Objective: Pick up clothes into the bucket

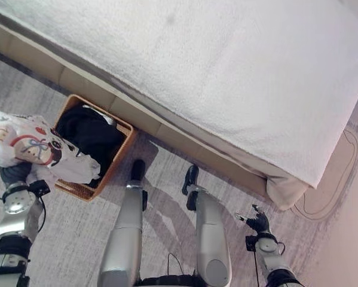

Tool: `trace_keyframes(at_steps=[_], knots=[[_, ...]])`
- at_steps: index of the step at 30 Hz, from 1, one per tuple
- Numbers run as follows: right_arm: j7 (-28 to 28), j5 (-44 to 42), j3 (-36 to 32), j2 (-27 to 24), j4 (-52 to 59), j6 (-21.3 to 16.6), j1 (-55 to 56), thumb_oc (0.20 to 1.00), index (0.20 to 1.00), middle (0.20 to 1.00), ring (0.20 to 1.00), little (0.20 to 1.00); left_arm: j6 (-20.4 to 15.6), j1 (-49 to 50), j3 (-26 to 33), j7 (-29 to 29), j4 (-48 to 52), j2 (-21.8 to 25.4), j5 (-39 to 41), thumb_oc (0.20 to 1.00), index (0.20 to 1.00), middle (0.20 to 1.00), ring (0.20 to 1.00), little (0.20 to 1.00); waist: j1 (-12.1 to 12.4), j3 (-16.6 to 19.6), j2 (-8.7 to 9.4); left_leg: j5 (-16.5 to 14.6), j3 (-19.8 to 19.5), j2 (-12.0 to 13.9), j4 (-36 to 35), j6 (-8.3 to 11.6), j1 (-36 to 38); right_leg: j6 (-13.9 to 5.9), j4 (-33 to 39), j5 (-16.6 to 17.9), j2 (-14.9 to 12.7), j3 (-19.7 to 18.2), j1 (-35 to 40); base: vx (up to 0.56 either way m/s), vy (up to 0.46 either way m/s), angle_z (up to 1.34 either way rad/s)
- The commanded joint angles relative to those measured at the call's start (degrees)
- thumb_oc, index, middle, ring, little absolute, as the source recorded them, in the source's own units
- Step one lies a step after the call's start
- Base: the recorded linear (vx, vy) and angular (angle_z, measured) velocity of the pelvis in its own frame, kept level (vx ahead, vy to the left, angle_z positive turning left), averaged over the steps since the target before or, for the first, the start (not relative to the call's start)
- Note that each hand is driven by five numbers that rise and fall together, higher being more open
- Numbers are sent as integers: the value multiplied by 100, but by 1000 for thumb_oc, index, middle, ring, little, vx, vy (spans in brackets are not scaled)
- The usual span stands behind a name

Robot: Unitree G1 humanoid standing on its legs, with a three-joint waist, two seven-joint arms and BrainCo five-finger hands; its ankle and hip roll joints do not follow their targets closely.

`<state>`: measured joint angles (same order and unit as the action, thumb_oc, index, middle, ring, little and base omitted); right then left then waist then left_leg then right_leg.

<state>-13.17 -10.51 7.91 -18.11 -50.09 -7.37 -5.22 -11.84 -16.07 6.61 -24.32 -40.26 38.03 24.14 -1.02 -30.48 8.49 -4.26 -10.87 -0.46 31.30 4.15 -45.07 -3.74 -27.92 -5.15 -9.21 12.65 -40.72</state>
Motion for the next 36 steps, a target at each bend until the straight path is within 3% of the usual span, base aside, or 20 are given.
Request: trace_keyframes(at_steps=[1, 10, 17, 24, 27, 34, 36], knots=[[-189, -165, 215, -129, 146, -81, 119, 1000, 1000, 1000, 1000, 1000, -19, 7, 76, -226, -36, 539, -390, 1000, 1000, 1000, 1000, 1000, -47, 68, 243, -366, 269, -97, 424, -264, -5, -372, 105, -20, -192, -444, 306, 2, 56, -12], [-199, -122, 251, -173, 125, -48, 57, 1000, 1000, 1000, 1000, 1000, 183, 197, -5, -291, 83, 546, -978, 1000, 1000, 1000, 1000, 1000, -114, 68, 245, -342, 369, -37, 264, -265, 125, -415, 314, 62, -165, -490, 350, 0, 16, -8], [-199, -85, 138, -210, 127, 48, 66, 1000, 1000, 1000, 1000, 1000, 285, 535, -8, -199, 187, 154, -1143, 1000, 1000, 1000, 1000, 1000, -100, 68, 147, -269, 430, -8, 9, -245, 498, -418, 461, 96, -153, -535, 610, -8, -6, -9], [-185, -22, -64, -198, 11, 177, 62, 1000, 1000, 1000, 1000, 1000, 213, 860, -121, 115, -47, -677, -887, 1000, 1000, 1000, 1000, 1000, 0, 68, -118, -157, 513, -30, -503, -210, 1346, -404, 705, 126, -188, -565, 1307, 6, -12, -7], [-167, 44, -227, -200, -157, 241, 77, 1000, 1000, 1000, 1000, 1000, 133, 985, -231, 462, -380, -1170, -563, 1000, 1000, 1000, 1000, 1000, 6, 69, -313, 10, 535, -63, -1032, -169, 2152, -420, 999, 193, -206, -523, 2031, 55, -33, -1], [-92, 123, -440, -169, -356, 290, 321, 1000, 1000, 1000, 1000, 1000, 92, 1452, -342, 883, -564, -1726, -299, 1000, 1000, 1000, 1000, 1000, -71, 661, -627, 228, 589, -58, -1825, -92, 2992, -441, 1522, 262, -132, -459, 2756, 96, -42, 0], [71, 90, -517, -132, -460, 302, 468, 1000, 1000, 1000, 1000, 1000, 158, 1681, -414, 1143, -692, -1947, -313, 1000, 1000, 1000, 1000, 1000, -98, 974, -783, 333, 624, -55, -2171, -55, 3358, -441, 1794, 280, -64, -400, 3079, 97, -63, -1]])
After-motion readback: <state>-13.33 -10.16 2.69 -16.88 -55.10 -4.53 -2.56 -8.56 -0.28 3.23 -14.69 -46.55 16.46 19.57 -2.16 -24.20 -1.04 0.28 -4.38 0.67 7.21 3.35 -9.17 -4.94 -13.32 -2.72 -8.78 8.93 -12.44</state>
